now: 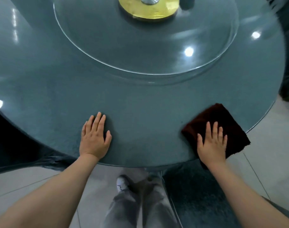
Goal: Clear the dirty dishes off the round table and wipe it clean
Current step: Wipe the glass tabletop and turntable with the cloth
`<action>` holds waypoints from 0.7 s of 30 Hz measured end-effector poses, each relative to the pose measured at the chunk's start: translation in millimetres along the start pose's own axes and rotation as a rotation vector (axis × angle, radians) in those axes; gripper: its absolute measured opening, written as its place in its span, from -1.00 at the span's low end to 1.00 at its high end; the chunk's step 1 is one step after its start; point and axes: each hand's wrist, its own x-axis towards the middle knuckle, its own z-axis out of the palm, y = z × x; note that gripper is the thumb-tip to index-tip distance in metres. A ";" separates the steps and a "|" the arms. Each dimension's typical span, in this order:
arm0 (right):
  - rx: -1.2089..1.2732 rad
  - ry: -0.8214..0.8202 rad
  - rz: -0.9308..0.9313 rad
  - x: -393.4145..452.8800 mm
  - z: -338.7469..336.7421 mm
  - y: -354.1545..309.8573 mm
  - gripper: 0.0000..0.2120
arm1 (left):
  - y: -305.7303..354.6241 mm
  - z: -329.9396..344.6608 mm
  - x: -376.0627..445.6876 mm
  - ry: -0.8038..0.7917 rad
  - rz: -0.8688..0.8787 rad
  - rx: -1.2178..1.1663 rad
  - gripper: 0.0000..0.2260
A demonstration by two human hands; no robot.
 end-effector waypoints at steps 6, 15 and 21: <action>-0.076 0.002 -0.380 -67.1 27.2 -74.9 -0.34 | -1.5 2.2 2.9 0.016 -0.002 -0.013 -0.41; -0.051 0.006 -0.139 20.0 -0.3 -61.1 -0.28 | -3.6 7.3 4.0 0.072 0.001 -0.003 -0.41; -0.094 -0.045 -0.274 -41.4 3.4 -54.6 -0.34 | -3.8 6.9 4.0 0.073 -0.003 -0.002 -0.41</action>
